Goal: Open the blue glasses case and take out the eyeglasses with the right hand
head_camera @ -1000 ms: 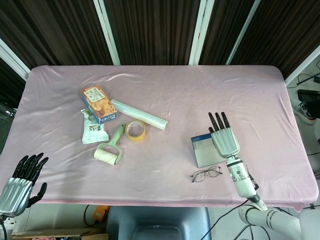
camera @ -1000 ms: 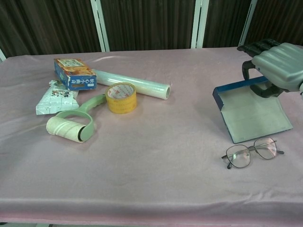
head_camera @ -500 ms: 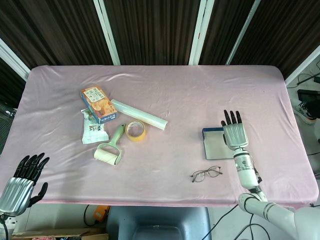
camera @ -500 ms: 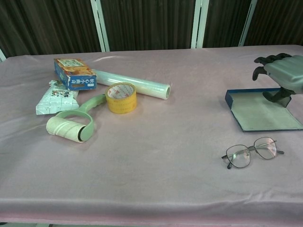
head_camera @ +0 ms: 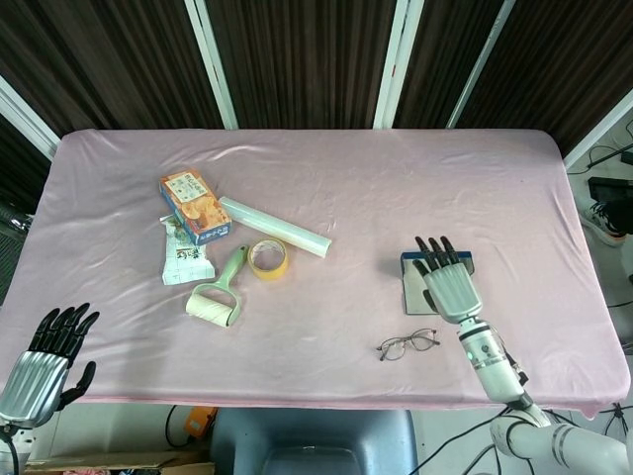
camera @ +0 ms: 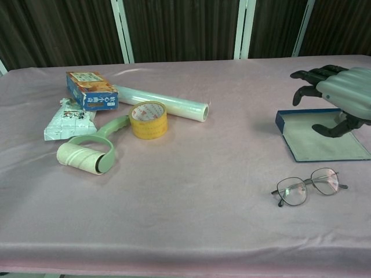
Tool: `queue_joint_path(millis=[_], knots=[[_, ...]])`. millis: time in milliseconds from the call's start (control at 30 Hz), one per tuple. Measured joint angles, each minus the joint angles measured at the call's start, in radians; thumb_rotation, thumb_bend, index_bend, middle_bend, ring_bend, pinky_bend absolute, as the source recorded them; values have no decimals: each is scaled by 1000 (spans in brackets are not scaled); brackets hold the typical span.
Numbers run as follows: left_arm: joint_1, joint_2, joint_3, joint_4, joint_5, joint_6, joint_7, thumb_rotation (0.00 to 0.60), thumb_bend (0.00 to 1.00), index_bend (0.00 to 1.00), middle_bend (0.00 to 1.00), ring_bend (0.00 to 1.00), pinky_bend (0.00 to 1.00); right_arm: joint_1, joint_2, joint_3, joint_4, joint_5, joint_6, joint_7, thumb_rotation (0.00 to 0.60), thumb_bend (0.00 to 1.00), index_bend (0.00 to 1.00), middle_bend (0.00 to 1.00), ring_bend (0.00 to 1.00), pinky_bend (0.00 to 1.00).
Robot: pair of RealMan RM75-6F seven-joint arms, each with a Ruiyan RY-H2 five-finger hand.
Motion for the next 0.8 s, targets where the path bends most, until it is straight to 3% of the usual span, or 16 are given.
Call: queue_joint_path(millis=[233,800], knots=[[1,0,2,1,3,3,0,600,451,0,0,0,0,-26,96,-90,-132,-82,-7,17,600,500,526,98,0,0],[3,4,1,4,4,10,-14,600,449,0,0,0,0,-22,84,-127,-128,-99,-81,8,600,500,572,99,0,0]])
